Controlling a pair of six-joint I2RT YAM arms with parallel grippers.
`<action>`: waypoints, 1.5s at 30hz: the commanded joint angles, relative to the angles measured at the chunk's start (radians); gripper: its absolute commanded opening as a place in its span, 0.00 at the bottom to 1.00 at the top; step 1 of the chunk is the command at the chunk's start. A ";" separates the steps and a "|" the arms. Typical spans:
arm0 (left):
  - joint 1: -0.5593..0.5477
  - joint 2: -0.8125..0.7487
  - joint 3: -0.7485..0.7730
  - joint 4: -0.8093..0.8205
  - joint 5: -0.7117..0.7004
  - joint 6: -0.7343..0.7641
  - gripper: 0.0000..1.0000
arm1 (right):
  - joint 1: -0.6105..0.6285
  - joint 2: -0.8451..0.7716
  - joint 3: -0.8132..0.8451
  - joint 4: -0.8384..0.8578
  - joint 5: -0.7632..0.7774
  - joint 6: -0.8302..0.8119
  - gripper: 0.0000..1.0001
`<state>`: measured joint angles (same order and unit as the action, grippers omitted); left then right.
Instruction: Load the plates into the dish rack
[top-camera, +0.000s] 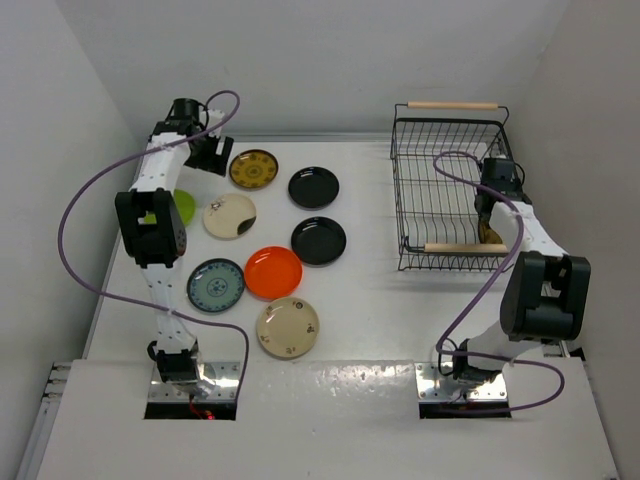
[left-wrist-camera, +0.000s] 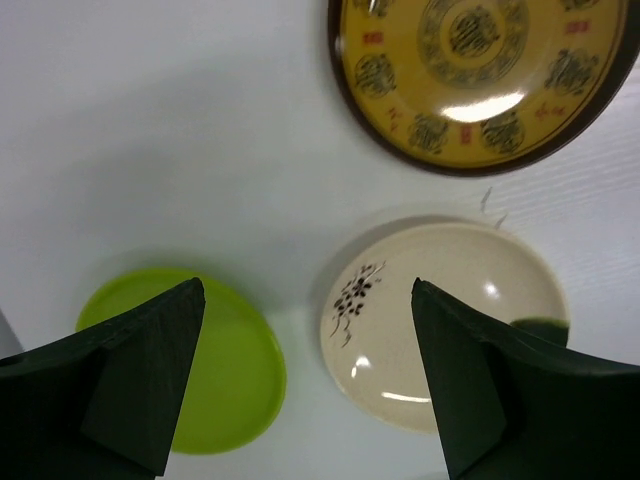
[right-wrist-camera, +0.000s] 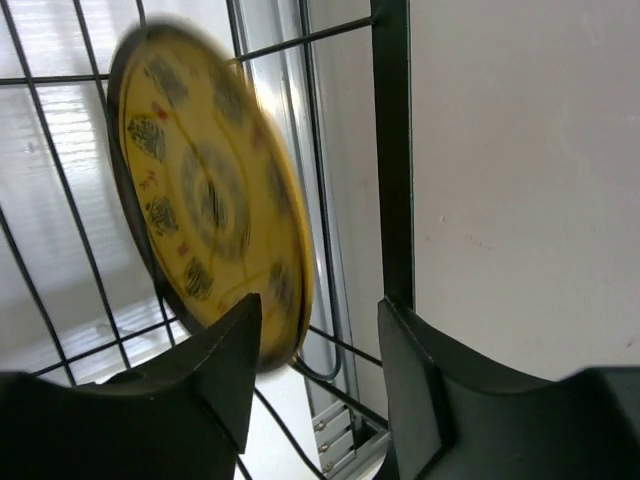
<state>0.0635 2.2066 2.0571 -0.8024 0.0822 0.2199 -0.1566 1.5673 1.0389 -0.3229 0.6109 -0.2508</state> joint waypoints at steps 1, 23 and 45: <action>-0.022 0.039 0.078 0.017 0.056 -0.043 0.89 | -0.004 -0.009 0.078 -0.019 -0.022 0.031 0.52; -0.060 0.298 0.250 0.332 0.153 -0.396 0.89 | 0.179 -0.075 0.368 -0.219 -0.077 0.131 0.84; -0.041 0.401 0.178 0.233 0.249 -0.392 0.00 | 0.348 -0.033 0.557 -0.054 -0.062 0.122 0.86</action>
<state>0.0051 2.5584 2.2364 -0.5049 0.3050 -0.1761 0.1749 1.6100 1.6138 -0.4175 0.5323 -0.1535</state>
